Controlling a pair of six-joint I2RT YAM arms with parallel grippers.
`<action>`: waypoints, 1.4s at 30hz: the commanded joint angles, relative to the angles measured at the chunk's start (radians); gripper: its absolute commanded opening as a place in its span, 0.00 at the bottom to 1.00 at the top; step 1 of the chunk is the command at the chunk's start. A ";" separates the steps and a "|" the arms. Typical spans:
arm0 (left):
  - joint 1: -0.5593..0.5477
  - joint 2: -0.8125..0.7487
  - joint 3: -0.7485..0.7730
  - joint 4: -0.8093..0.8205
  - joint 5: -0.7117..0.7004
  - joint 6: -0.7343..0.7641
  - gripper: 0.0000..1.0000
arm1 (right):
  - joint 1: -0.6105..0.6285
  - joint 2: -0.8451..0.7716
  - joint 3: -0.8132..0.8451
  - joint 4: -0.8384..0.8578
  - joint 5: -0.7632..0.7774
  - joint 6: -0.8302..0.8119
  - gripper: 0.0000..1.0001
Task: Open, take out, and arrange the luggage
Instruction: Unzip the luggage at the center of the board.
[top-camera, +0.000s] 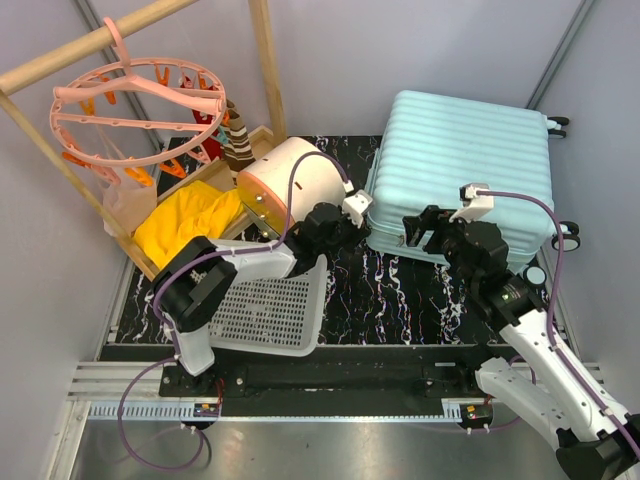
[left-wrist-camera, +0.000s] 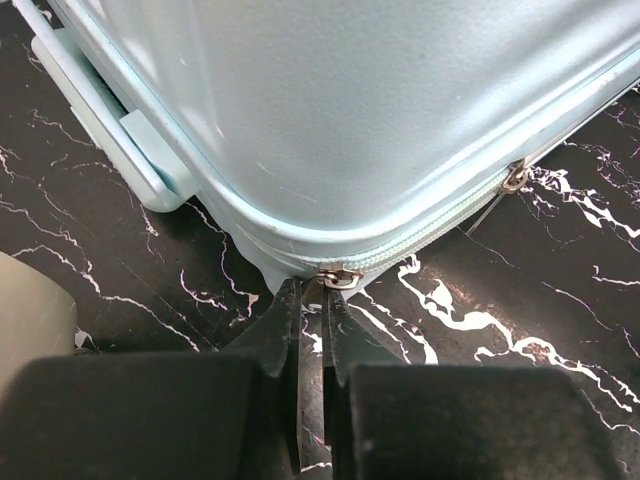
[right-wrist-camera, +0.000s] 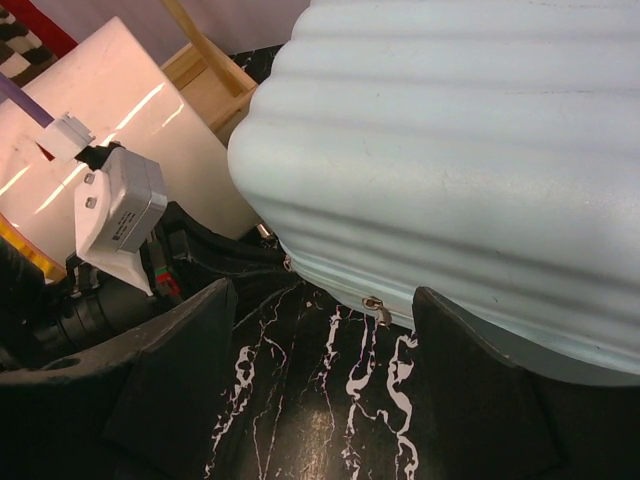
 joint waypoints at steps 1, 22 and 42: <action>-0.006 -0.027 -0.035 0.218 0.003 0.001 0.00 | -0.004 -0.016 -0.005 0.005 0.022 0.004 0.81; 0.078 -0.049 0.012 0.100 -0.221 -0.198 0.00 | -0.005 -0.017 0.020 -0.037 0.095 -0.031 0.81; 0.054 -0.072 -0.026 0.176 -0.164 -0.155 0.00 | -0.247 0.094 0.247 -0.274 0.265 -0.085 1.00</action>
